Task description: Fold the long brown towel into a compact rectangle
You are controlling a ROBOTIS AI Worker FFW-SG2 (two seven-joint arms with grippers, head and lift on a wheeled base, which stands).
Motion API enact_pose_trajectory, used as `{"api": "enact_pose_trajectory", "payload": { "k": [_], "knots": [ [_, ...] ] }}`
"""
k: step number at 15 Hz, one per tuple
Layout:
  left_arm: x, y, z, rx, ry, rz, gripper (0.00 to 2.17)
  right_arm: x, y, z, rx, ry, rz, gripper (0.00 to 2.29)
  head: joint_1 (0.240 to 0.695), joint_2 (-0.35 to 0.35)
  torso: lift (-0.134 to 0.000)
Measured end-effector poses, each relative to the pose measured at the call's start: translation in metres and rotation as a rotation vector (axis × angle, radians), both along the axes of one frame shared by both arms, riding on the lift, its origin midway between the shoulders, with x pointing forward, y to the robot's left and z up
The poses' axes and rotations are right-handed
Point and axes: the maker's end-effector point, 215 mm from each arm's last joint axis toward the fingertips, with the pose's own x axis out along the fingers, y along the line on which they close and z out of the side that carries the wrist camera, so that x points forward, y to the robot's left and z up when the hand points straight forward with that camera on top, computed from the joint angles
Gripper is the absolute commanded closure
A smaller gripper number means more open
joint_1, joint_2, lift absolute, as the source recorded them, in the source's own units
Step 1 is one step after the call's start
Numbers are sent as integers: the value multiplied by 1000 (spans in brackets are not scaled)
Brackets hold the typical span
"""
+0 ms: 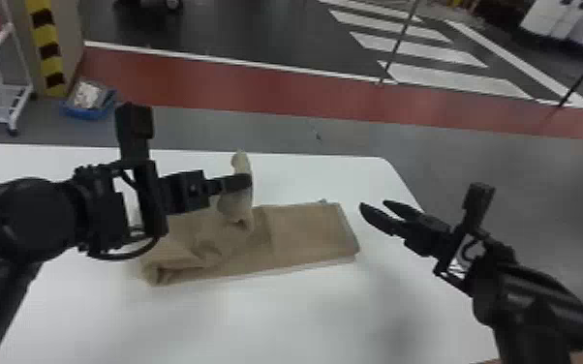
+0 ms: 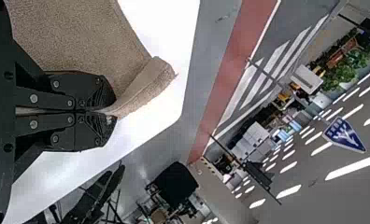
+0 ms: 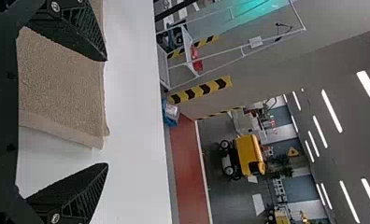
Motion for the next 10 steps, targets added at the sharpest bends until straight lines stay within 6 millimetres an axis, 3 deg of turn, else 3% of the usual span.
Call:
{"api": "enact_pose_trajectory", "payload": {
  "k": [1,5,10],
  "knots": [
    [-3,-4,-5,-1,4,-6,-1,-1,-1,-1,4,1,-2,83,675,-350,-123],
    [-25,-27,-31,-29,38,-82,29,-3,2,-4,20,5,-1,83,692,-350,-123],
    [-23,-39,-40,-16,12,-72,29,-6,17,-6,40,7,16,83,695,-350,-123]
  ]
}}
